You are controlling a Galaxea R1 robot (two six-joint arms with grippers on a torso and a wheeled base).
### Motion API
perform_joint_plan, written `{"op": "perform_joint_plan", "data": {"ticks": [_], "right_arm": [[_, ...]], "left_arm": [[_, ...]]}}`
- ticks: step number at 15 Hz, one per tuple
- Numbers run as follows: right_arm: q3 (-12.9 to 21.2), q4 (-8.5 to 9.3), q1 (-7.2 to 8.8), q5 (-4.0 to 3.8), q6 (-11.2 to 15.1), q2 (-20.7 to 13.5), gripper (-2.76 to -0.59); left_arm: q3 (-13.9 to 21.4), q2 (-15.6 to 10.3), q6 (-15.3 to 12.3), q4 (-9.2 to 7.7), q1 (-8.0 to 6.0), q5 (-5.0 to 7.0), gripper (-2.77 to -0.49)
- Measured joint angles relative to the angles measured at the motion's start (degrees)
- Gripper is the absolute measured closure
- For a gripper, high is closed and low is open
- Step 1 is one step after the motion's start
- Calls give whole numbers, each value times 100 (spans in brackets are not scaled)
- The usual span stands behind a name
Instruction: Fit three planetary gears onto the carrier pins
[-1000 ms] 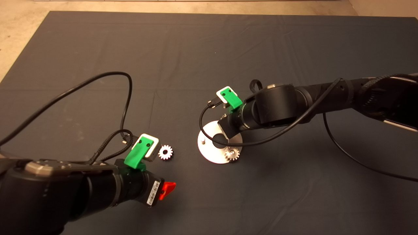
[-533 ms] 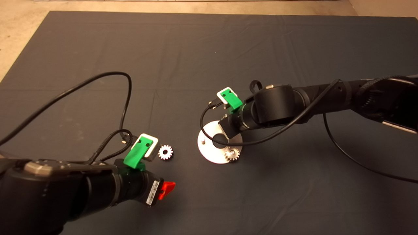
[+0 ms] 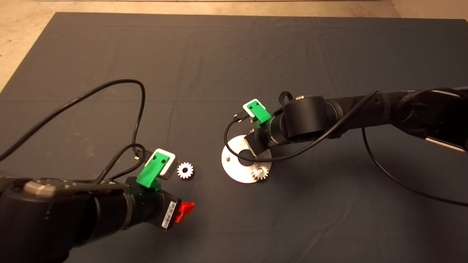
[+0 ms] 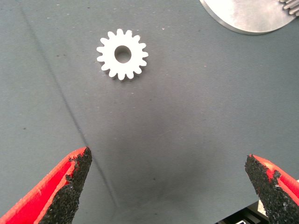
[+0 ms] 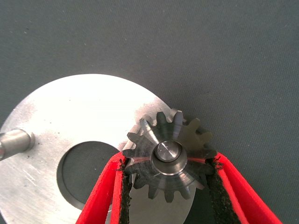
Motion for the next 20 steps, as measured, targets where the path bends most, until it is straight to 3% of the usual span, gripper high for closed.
{"op": "perform_joint_plan", "data": {"ticks": [10,15,20], "right_arm": [[-12,-1,-12,0,-1,5,-102],[-15,-4,-12,-72,-1,46,-108],[-15,-4,-12,-146,-1,140,-133]], "left_arm": [[0,-80,55,17,-2,-2,-237],[0,-110,74,29,-2,0,-237],[0,-146,77,49,-2,0,-237]]}}
